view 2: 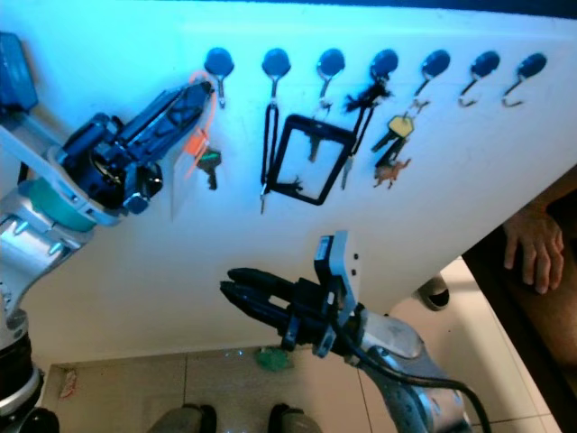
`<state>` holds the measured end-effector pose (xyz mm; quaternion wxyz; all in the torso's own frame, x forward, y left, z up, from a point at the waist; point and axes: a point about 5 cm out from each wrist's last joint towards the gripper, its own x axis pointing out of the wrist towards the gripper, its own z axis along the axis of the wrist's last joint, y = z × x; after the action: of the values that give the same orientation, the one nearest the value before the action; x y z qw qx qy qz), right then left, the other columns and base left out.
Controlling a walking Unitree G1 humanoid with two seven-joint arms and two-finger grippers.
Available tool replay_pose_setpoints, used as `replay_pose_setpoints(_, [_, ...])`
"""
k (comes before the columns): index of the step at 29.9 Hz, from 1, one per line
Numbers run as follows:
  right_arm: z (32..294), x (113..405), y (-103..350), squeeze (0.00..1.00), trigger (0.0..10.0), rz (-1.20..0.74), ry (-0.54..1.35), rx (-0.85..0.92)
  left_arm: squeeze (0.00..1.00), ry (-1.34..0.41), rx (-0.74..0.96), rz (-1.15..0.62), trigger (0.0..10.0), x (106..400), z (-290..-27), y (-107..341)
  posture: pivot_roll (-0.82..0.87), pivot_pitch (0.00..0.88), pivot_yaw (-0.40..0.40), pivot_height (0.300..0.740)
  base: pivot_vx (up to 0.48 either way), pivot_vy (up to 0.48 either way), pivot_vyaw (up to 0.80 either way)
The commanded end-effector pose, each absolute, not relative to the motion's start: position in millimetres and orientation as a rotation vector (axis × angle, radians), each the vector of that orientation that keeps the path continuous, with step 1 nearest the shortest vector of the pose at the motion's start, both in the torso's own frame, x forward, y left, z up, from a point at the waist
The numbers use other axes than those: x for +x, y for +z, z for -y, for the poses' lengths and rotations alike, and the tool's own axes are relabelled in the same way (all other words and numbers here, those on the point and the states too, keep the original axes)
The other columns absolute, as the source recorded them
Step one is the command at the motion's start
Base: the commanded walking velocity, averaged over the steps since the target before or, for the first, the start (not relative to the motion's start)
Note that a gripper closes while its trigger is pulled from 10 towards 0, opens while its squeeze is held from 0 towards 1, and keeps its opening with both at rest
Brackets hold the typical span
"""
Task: Hang keys on a hook
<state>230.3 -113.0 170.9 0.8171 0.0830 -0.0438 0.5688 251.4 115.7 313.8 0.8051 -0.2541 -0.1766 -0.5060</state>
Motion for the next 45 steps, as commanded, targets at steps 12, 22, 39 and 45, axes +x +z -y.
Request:
replay_pose_setpoints(12, [112.6,228.8,166.7,0.00,10.0,0.077,1.211,0.176,0.00,-1.090,-0.483,0.344,10.0,251.2,-99.8,310.0,0.06,0.100,0.045,0.740,0.000,0.000,0.00])
replay_pose_setpoints(22, [112.1,228.5,166.4,0.00,10.0,0.077,1.209,0.178,0.00,-1.075,-0.461,0.324,10.0,255.8,-96.3,310.0,0.06,0.103,0.049,0.740,0.000,0.000,0.00])
replay_pose_setpoints(39, [111.7,227.9,165.9,0.00,10.0,0.076,1.207,0.180,0.00,-0.930,-0.482,0.216,10.0,274.2,-110.2,290.6,0.06,0.104,0.051,0.740,0.000,0.000,0.00])
replay_pose_setpoints(45, [112.1,228.0,165.8,0.00,10.0,0.076,1.207,0.178,0.00,-0.940,-0.507,0.186,10.0,270.4,-114.0,283.0,0.06,0.103,0.049,0.740,0.000,0.000,0.00])
